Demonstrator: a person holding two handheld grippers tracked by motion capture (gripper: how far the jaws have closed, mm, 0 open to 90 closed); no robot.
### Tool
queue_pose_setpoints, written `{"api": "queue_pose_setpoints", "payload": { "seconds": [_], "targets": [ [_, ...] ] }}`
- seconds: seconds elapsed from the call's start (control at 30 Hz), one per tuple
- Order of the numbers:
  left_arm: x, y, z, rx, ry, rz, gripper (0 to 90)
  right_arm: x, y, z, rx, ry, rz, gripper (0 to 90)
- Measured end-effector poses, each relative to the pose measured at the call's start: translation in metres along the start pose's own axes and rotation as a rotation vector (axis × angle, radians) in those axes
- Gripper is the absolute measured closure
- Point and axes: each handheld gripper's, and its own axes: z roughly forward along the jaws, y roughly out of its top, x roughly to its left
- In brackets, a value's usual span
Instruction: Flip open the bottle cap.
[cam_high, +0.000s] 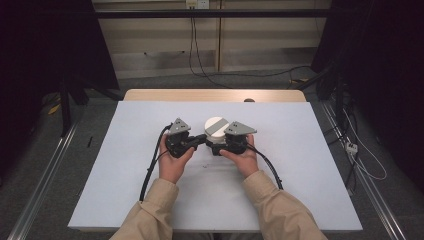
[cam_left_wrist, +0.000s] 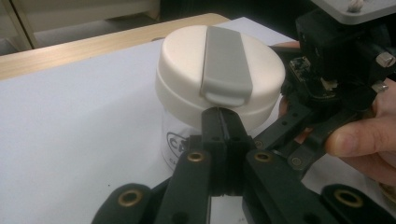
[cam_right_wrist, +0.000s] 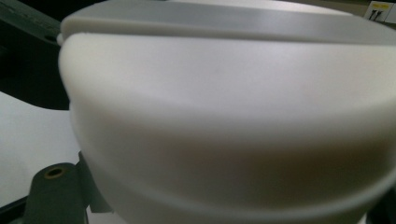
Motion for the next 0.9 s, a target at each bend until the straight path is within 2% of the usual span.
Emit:
{"api": "queue_pose_setpoints", "payload": {
  "seconds": [0.9],
  "targets": [
    [-0.002, 0.014, -0.003, -0.016, 0.006, 0.021, 90.0, 0.001, 0.000, 0.000, 0.003, -0.001, -0.005, 18.9]
  ]
}}
